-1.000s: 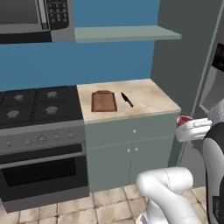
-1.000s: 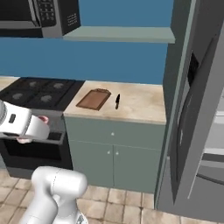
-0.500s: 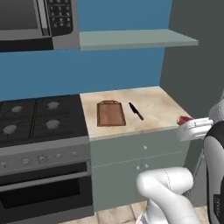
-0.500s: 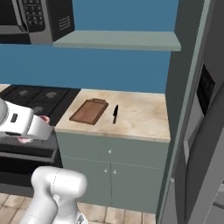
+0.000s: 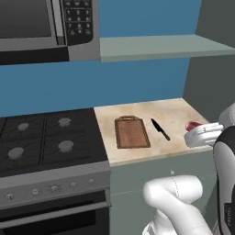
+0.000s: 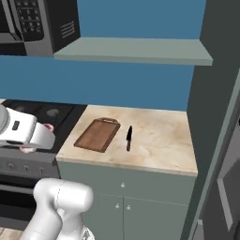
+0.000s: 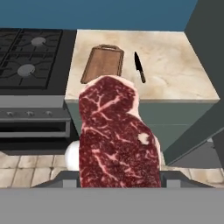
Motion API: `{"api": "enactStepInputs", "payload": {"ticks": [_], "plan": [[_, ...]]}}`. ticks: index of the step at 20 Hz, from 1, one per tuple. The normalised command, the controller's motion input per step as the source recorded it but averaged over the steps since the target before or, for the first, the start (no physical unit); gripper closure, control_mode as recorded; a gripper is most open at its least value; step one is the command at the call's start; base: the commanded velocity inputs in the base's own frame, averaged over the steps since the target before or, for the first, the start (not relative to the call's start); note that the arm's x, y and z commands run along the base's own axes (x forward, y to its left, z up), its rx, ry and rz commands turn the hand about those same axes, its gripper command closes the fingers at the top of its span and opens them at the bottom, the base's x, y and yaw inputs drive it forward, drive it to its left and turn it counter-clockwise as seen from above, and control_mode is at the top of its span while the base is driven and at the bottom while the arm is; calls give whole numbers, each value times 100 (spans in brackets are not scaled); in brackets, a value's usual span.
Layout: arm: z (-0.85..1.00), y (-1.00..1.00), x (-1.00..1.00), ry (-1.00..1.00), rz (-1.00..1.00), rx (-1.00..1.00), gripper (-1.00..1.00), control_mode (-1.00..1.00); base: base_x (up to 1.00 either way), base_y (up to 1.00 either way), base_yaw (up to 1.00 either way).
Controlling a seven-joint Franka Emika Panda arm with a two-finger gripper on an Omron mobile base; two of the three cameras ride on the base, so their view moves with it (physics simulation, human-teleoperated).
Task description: Retrieve the steak from the fridge and place it on the cutting board.
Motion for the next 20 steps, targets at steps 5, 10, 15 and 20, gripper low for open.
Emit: {"api": "enactStepInputs", "payload": {"ticks": [5,10,15,20], "plan": [[0,0,0,0,0,0,100,100,35,31,0],[0,0,0,0,0,0,100,100,32,28,0],[0,12,19,0,0,0,100,-100,11,10,0],[0,0,41,0,3,0,100,-100,0,0,0]]}}
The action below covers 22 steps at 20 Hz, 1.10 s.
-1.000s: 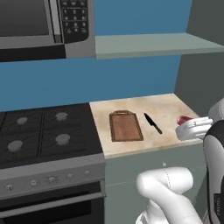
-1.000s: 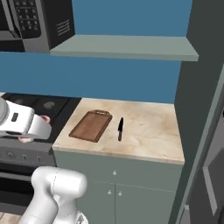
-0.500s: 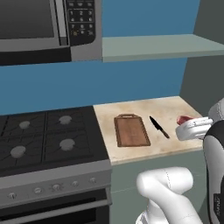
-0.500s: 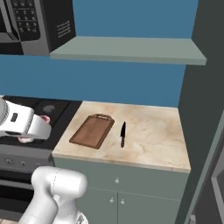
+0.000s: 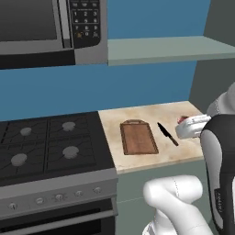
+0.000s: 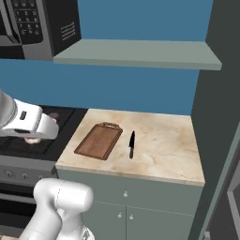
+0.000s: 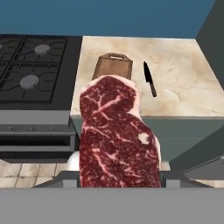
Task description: Retrieve the steak from the fridge and place it on the cutting board.
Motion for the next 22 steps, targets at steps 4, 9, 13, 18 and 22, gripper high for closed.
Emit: {"api": "enactStepInputs", "payload": {"ticks": [4,9,13,18,22], "plan": [[-6,0,64,0,0,0,100,-100,0,0,0],[-38,4,47,0,-3,0,100,-100,0,0,0],[-38,0,53,0,-3,-1,100,-100,0,0,0],[-46,0,54,0,-1,0,100,-100,0,0,0],[-59,0,49,0,-1,0,100,-100,0,0,0]]}}
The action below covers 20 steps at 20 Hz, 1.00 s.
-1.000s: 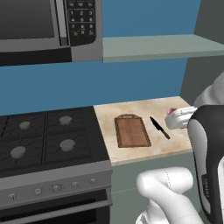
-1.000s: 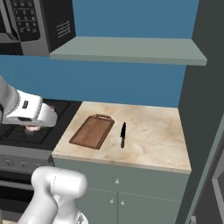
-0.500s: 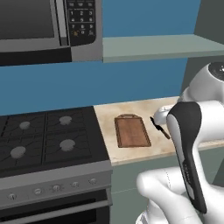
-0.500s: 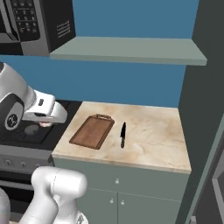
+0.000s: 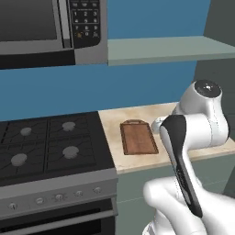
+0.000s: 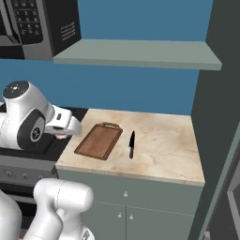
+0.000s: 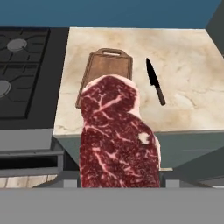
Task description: Retrieve the steak from the fridge and place it on the cutting board.
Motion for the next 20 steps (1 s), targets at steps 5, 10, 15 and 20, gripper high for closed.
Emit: {"api": "enactStepInputs", "payload": {"ticks": [5,10,15,20], "plan": [[-58,0,47,7,-4,0,100,-100,0,0,0],[-47,0,60,4,-3,0,100,-100,0,0,0],[-36,0,80,8,0,0,100,-100,0,0,0],[-33,0,96,17,0,0,100,-100,0,0,0]]}}
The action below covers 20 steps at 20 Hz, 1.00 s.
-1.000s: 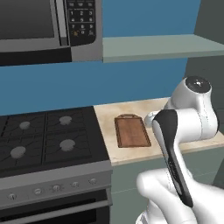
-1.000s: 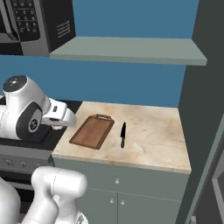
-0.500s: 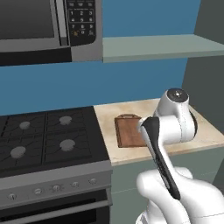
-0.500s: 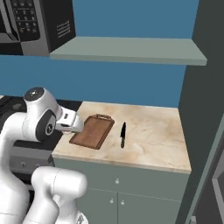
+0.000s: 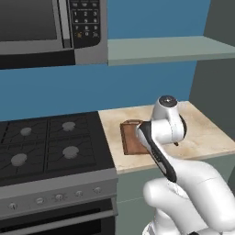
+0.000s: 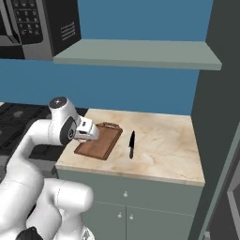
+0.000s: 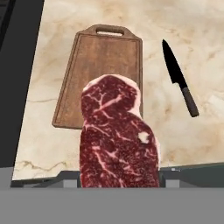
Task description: Retrieve the steak from the fridge and place it on the cutting board.
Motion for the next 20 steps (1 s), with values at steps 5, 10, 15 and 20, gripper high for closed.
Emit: {"api": "enactStepInputs", "payload": {"ticks": [5,10,15,20], "plan": [[-33,0,91,18,0,0,100,-100,0,0,0],[-30,0,76,7,0,0,100,-100,0,0,0],[-40,0,78,0,0,0,100,-100,0,0,0],[-36,0,47,0,0,0,100,-100,0,0,0]]}}
